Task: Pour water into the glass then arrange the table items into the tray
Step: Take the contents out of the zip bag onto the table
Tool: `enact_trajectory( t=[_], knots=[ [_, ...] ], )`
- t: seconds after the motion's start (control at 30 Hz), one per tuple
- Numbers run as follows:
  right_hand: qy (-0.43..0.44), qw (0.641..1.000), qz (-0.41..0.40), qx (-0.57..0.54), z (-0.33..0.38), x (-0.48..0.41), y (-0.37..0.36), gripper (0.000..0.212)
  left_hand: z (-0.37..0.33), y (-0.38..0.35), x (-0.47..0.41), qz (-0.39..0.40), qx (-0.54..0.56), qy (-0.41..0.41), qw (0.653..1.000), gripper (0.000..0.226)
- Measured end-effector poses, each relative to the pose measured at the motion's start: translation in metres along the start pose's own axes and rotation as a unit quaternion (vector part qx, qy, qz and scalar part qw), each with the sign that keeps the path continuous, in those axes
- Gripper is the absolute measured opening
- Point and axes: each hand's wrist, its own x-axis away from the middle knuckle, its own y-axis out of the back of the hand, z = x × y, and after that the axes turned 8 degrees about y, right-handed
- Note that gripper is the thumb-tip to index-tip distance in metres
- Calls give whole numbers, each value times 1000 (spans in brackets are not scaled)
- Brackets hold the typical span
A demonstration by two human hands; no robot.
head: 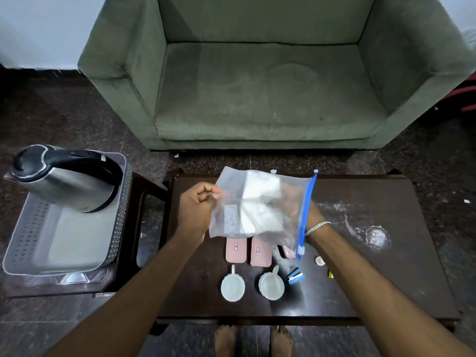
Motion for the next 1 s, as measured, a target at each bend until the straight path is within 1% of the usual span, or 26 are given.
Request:
enact_trajectory(
  t=[0.03, 0.1, 0.17, 0.23, 0.27, 0.37, 0.43, 0.5, 0.57, 0.63, 0.67, 0.73, 0.8, 0.83, 0.9, 1.0],
  knots=[
    [15, 1000, -5, -17, 5, 0, 3, 23, 1, 4, -1, -8, -9, -1, 1000, 34],
    [64, 997, -32, -24, 7, 1, 19, 27, 3, 11, -3, -26, -16, 1, 1000, 30],
    [95, 994, -57, -18, 8, 5, 31, 43, 5, 18, -5, -45, -10, 3, 999, 27],
    [104, 990, -82, -48, 10, 6, 44, 56, 9, 25, -8, -62, 3, 7, 998, 28],
    [105, 989, -87, -61, 13, 6, 52, 57, 11, 29, -10, -70, 8, 10, 997, 30],
    [100, 986, -83, -107, 12, 11, 74, 48, 18, 40, -14, -87, 15, 27, 996, 37],
    [82, 987, -90, -107, 8, 11, 88, 47, 24, 47, -16, -93, 15, 40, 995, 41],
    [62, 992, -103, -34, 1, 6, 104, 56, 31, 56, -16, -98, 20, 47, 994, 36],
    [32, 990, -107, 87, -9, -2, 116, 71, 39, 64, -17, -99, 27, 49, 994, 30],
    [-1, 981, -84, 175, -20, -14, 119, 80, 45, 69, -16, -95, 33, 53, 994, 29],
    [-13, 973, -65, 222, -25, -21, 118, 78, 46, 70, -15, -91, 36, 54, 994, 29],
    [-41, 938, -17, 343, -35, -40, 112, 60, 48, 72, -14, -81, 45, 53, 994, 31],
    [-94, 883, 37, 459, -39, -59, 104, 41, 49, 74, -15, -72, 50, 50, 995, 30],
    [-119, 858, 61, 496, -40, -66, 101, 35, 50, 75, -15, -68, 52, 48, 995, 30],
    [-158, 824, 100, 536, -41, -81, 97, 32, 51, 78, -16, -56, 63, 48, 995, 29],
    [-194, 770, 168, 584, -37, -98, 89, 29, 52, 81, -17, -46, 75, 46, 995, 30]
  ],
)
